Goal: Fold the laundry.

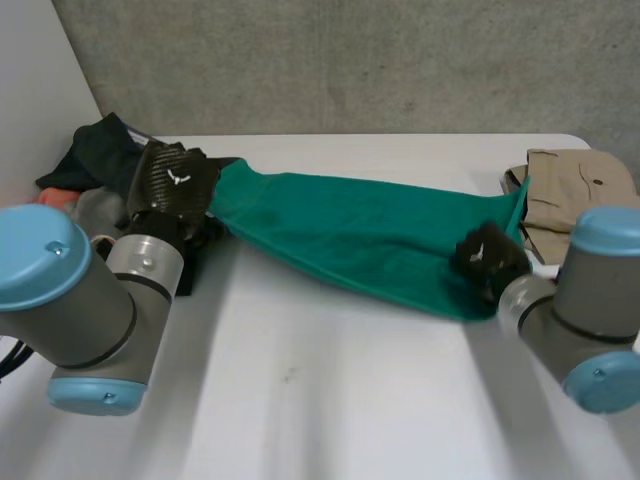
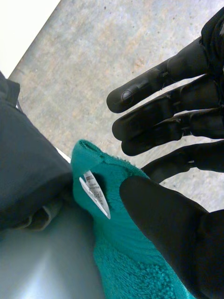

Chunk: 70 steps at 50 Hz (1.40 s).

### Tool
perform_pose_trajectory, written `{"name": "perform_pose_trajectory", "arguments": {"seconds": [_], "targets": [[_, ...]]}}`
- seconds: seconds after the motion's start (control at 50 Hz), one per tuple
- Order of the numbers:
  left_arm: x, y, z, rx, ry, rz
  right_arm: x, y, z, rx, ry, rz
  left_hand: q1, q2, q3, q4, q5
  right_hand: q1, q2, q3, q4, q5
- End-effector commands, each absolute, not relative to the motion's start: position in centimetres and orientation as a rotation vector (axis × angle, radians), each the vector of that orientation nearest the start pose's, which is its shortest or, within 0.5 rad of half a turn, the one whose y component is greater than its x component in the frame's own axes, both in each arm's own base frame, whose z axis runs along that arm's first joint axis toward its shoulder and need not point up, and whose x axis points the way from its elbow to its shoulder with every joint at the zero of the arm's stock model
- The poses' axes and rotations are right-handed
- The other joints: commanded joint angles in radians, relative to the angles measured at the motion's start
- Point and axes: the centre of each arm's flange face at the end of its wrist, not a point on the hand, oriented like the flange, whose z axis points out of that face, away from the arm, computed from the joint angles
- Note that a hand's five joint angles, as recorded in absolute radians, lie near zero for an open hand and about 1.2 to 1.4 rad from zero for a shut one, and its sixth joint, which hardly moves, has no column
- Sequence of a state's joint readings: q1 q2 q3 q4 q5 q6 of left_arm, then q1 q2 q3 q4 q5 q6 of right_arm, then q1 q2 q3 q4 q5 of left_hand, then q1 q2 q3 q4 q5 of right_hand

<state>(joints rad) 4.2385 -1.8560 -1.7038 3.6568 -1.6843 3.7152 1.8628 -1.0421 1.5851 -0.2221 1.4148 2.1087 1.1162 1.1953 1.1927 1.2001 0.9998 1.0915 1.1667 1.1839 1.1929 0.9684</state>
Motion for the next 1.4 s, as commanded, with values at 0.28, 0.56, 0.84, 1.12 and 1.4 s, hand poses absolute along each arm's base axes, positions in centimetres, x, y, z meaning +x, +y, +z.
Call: {"name": "perform_pose_trajectory", "arguments": {"seconds": [0.28, 0.56, 0.84, 1.12, 1.4], "targets": [[-22.0, -22.6, 33.9, 0.776, 1.674, -2.281, 15.9, -27.9, 33.1, -1.152, 2.473, -2.046, 0.280, 0.201, 0.204, 0.196, 0.222, 0.305, 0.230, 0.212, 0.203, 0.253], [-24.8, -28.9, 21.5, 1.117, 2.071, -1.817, 16.7, -32.6, 23.7, -1.375, 2.592, -1.643, 0.280, 0.201, 0.204, 0.196, 0.222, 0.305, 0.230, 0.212, 0.203, 0.253], [-29.2, -38.8, 41.3, 0.493, 0.928, -2.482, 20.7, -40.4, 40.7, -0.688, 1.260, -3.191, 0.280, 0.201, 0.204, 0.196, 0.222, 0.305, 0.230, 0.212, 0.203, 0.253], [-27.4, -37.3, 32.8, 0.640, 1.269, -2.393, 21.1, -39.4, 32.6, -0.874, 1.714, -2.735, 0.280, 0.201, 0.204, 0.196, 0.222, 0.305, 0.230, 0.212, 0.203, 0.253], [-25.5, -32.8, 18.3, 0.916, 1.738, -2.042, 21.4, -34.9, 16.8, -1.116, 2.210, -1.862, 0.280, 0.201, 0.204, 0.196, 0.222, 0.305, 0.230, 0.212, 0.203, 0.253]]}}
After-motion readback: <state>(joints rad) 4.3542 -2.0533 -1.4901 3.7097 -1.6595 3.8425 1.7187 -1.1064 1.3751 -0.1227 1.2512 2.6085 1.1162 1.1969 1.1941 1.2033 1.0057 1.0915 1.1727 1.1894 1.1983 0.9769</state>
